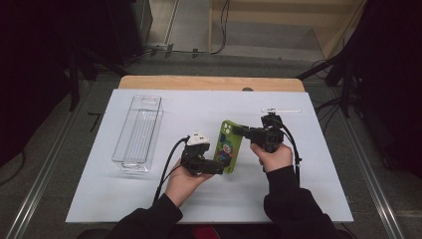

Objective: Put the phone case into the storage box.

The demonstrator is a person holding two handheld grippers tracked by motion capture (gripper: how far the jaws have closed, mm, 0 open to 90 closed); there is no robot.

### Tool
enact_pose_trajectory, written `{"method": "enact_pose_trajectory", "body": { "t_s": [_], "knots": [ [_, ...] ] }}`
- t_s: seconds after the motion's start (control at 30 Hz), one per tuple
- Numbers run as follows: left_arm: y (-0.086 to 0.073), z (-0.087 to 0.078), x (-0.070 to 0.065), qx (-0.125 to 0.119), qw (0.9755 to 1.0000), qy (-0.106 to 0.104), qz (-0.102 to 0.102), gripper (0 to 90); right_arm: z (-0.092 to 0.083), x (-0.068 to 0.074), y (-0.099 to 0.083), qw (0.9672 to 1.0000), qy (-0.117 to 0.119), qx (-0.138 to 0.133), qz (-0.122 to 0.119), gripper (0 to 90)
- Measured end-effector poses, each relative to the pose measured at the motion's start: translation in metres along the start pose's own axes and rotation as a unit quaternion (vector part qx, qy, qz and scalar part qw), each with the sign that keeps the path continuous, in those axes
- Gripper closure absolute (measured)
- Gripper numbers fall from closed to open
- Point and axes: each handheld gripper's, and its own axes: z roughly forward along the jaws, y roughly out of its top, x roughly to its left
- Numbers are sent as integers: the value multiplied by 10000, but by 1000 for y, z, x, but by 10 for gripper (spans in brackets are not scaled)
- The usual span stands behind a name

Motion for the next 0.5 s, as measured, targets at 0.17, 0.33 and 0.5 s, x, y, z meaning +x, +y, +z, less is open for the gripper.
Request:
{"method": "enact_pose_trajectory", "body": {
  "t_s": [0.17, 0.33, 0.5],
  "knots": [
    [6, -5, 6, 192, 9997, -173, -25, 97, -1, 2, 0, 9993, -98, -66, -361, 747],
    [10, -8, 8, 468, 9983, -318, 143, 158, -4, 2, 0, 9980, -65, -92, -616, 747],
    [14, -11, 11, 612, 9973, -367, 164, 165, -6, 2, 0, 9964, -24, -119, -836, 747]
  ]
}}
